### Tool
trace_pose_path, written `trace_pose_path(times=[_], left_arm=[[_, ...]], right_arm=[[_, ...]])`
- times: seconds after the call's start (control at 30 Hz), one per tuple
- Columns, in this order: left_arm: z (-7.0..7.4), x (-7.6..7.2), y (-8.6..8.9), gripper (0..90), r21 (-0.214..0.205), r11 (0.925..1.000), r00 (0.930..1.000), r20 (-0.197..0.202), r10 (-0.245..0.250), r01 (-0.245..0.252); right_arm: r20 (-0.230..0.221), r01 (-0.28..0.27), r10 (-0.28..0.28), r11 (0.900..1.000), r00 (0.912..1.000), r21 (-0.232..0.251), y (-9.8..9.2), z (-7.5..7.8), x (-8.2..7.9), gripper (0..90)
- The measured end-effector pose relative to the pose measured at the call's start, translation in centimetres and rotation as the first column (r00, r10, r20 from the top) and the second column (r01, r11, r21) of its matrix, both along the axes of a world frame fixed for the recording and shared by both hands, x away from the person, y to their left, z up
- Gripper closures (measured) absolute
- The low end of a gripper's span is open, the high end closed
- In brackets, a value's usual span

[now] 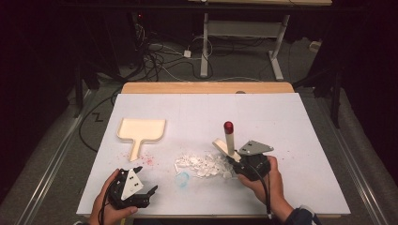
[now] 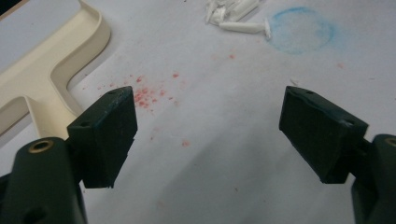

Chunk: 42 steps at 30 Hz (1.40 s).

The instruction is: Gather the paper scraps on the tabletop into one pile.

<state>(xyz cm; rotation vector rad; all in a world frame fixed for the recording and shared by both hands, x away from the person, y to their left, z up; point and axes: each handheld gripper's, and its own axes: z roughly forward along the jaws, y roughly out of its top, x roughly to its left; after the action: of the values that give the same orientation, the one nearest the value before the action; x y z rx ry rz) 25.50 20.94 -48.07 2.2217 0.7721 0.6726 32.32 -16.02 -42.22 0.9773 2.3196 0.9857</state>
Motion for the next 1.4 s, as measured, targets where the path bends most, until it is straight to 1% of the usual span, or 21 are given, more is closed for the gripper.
trace_pose_path(times=[0.03,0.13,0.2,0.23,0.27,0.37,0.43,0.5,0.53,0.6,0.73,0.8,0.83,0.93,1.07,1.1,1.2,1.3,1.33,1.37,1.4], left_arm=[[0.0,0.0,0.0,18.3,-0.002,1.0000,1.0000,0.002,-0.001,0.001],[-0.1,-0.1,0.0,18.2,0.002,1.0000,1.0000,0.000,-0.004,0.004],[-0.2,-0.2,0.1,17.6,0.013,0.9999,1.0000,0.000,-0.004,0.004],[-0.2,-0.2,0.2,17.6,0.008,1.0000,1.0000,-0.002,-0.001,0.001],[-0.2,-0.2,0.3,17.6,0.008,1.0000,1.0000,-0.003,0.001,-0.001],[-0.2,-0.2,0.4,17.6,0.006,1.0000,1.0000,-0.003,0.006,-0.006],[-0.2,-0.3,0.3,17.6,0.010,0.9999,1.0000,-0.003,0.006,-0.006],[-0.2,-0.4,0.3,17.6,0.014,0.9999,1.0000,-0.003,0.006,-0.006],[-0.2,-0.4,0.4,17.6,0.014,0.9999,1.0000,-0.003,0.008,-0.008],[-0.2,-0.4,0.4,17.6,0.016,0.9998,0.9999,-0.005,0.010,-0.010],[-0.2,-0.3,0.5,17.6,0.016,0.9998,0.9999,-0.007,0.011,-0.011],[-0.2,-0.3,0.4,17.6,0.023,0.9997,0.9999,-0.009,0.010,-0.009],[-0.2,-0.3,0.4,17.6,0.023,0.9997,0.9999,-0.009,0.009,-0.009],[-0.2,-0.3,0.3,17.6,0.028,0.9996,0.9999,-0.008,0.007,-0.007],[-0.2,-0.4,0.3,17.6,0.028,0.9996,0.9999,-0.008,0.007,-0.007],[-0.1,-0.4,0.3,17.6,0.025,0.9997,1.0000,-0.006,0.007,-0.007],[0.0,-0.4,0.4,17.6,0.011,0.9999,1.0000,-0.003,0.007,-0.007],[0.0,-0.4,0.3,17.6,0.013,0.9999,1.0000,-0.003,0.005,-0.005],[0.0,-0.5,0.3,17.6,0.012,0.9999,1.0000,-0.003,0.003,-0.003],[0.0,-0.4,0.2,17.6,0.012,0.9999,1.0000,-0.004,0.001,-0.001],[0.0,-0.4,0.2,17.6,0.009,1.0000,1.0000,-0.005,-0.003,0.003]], right_arm=[[-0.002,0.003,-0.003,0.9997,1.0000,0.025,0.6,0.0,0.1,67.1],[0.013,-0.025,0.024,0.9993,0.9996,0.029,2.2,-0.1,0.5,67.1],[0.019,-0.038,0.037,0.9987,0.9991,0.036,2.4,0.1,0.7,67.1],[0.019,-0.042,0.041,0.9977,0.9990,0.053,2.3,0.3,0.8,67.2],[0.030,-0.046,0.045,0.9965,0.9986,0.069,1.7,1.0,0.9,67.1],[0.048,-0.047,0.043,0.9960,0.9979,0.076,0.9,1.8,0.9,67.1],[0.048,-0.060,0.057,0.9955,0.9972,0.074,0.0,2.4,0.8,67.1],[0.047,-0.085,0.080,0.9916,0.9956,0.098,-1.8,3.1,0.6,67.1],[0.047,-0.085,0.080,0.9916,0.9956,0.098,-1.8,3.1,0.6,67.1],[0.050,-0.096,0.091,0.9892,0.9946,0.110,-3.0,3.4,0.3,67.2],[0.078,-0.129,0.123,0.9887,0.9894,0.077,-5.3,3.9,-0.6,67.2],[0.057,-0.135,0.131,0.9890,0.9897,0.061,-6.3,3.8,-1.0,67.2],[0.059,-0.145,0.141,0.9881,0.9882,0.053,-6.8,3.7,-1.2,67.2],[0.037,-0.171,0.171,0.9852,0.9846,-0.006,-7.8,3.3,-2.1,67.2],[-0.008,-0.183,0.183,0.9823,0.9831,-0.039,-9.0,3.1,-3.9,67.3],[-0.030,-0.187,0.185,0.9813,0.9822,-0.046,-9.3,3.1,-4.4,67.3],[-0.075,-0.227,0.224,0.9734,0.9718,-0.035,-9.9,2.8,-5.6,67.4],[-0.103,-0.273,0.271,0.9619,0.9571,-0.009,-9.6,2.2,-5.9,67.3],[-0.114,-0.271,0.270,0.9626,0.9562,0.006,-9.3,2.0,-5.8,67.4],[-0.113,-0.282,0.281,0.9595,0.9531,0.007,-8.9,1.9,-5.7,67.4],[-0.109,-0.282,0.281,0.9593,0.9533,0.006,-8.5,1.8,-5.5,67.4]])
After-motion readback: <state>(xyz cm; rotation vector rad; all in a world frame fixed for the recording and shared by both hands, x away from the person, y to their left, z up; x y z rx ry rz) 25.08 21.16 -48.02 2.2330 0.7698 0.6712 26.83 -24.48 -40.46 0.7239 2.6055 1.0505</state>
